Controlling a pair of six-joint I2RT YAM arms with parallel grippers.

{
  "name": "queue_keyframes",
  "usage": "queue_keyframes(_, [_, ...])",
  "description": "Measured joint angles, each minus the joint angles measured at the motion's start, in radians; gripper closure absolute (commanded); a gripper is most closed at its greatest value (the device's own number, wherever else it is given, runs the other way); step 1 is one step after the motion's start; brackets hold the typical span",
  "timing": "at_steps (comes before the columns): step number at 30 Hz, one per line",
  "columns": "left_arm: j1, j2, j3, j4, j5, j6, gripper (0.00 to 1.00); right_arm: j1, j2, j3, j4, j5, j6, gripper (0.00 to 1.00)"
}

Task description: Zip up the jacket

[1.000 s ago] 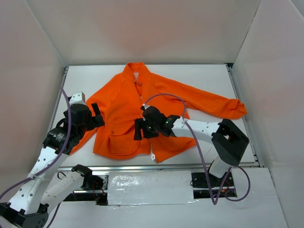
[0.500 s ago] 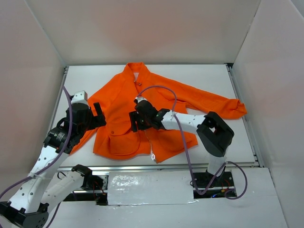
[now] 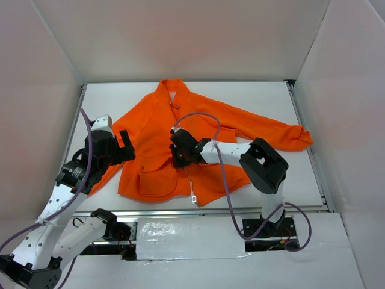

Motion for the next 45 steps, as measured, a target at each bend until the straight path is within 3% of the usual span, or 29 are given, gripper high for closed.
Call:
queue_keyframes(2, [0.0,0.0,0.0,0.0,0.001,0.0,0.01,0.0,0.002,0.0,0.0,-0.008,0.006,0.87])
queue_keyframes(4, [0.0,0.0,0.0,0.0,0.005,0.0,0.01,0.0,0.0,0.0,0.001,-0.017,0.011,1.0])
queue_keyframes(9, [0.001,-0.004,-0.005,0.023,0.111,0.005,0.01,-0.013,-0.04,0.0,-0.002,-0.064,0.043,1.0])
queue_keyframes(12, [0.002,-0.024,-0.058,0.091,0.28,-0.006,0.03,-0.043,-0.119,0.0,0.006,-0.129,0.099,1.0])
queue_keyframes(18, [-0.005,-0.06,-0.341,0.361,0.652,-0.117,0.06,-0.128,-0.278,-0.021,0.125,-0.267,0.227,1.0])
queue_keyframes(22, [-0.06,-0.055,-0.499,0.549,0.786,-0.21,0.07,-0.137,-0.283,-0.078,0.248,-0.361,0.307,0.99])
queue_keyframes(23, [-0.077,-0.052,-0.511,0.571,0.79,-0.218,0.06,-0.137,-0.28,-0.098,0.26,-0.375,0.319,0.96])
queue_keyframes(26, [-0.107,-0.047,-0.5,0.587,0.77,-0.22,0.06,-0.137,-0.256,-0.131,0.265,-0.391,0.342,0.69])
queue_keyframes(28, [-0.109,-0.047,-0.473,0.565,0.727,-0.218,0.06,-0.137,-0.243,-0.158,0.28,-0.397,0.342,0.42])
queue_keyframes(30, [-0.109,-0.054,-0.446,0.531,0.673,-0.218,0.06,-0.137,-0.244,-0.205,0.3,-0.403,0.34,0.36])
queue_keyframes(37, [-0.109,-0.155,-0.415,0.393,0.519,-0.227,0.06,-0.14,-0.281,-0.397,0.332,-0.405,0.307,0.34])
queue_keyframes(45, [-0.111,-0.177,-0.393,0.314,0.486,-0.238,0.06,-0.199,-0.349,-0.513,0.343,-0.412,0.218,0.4])
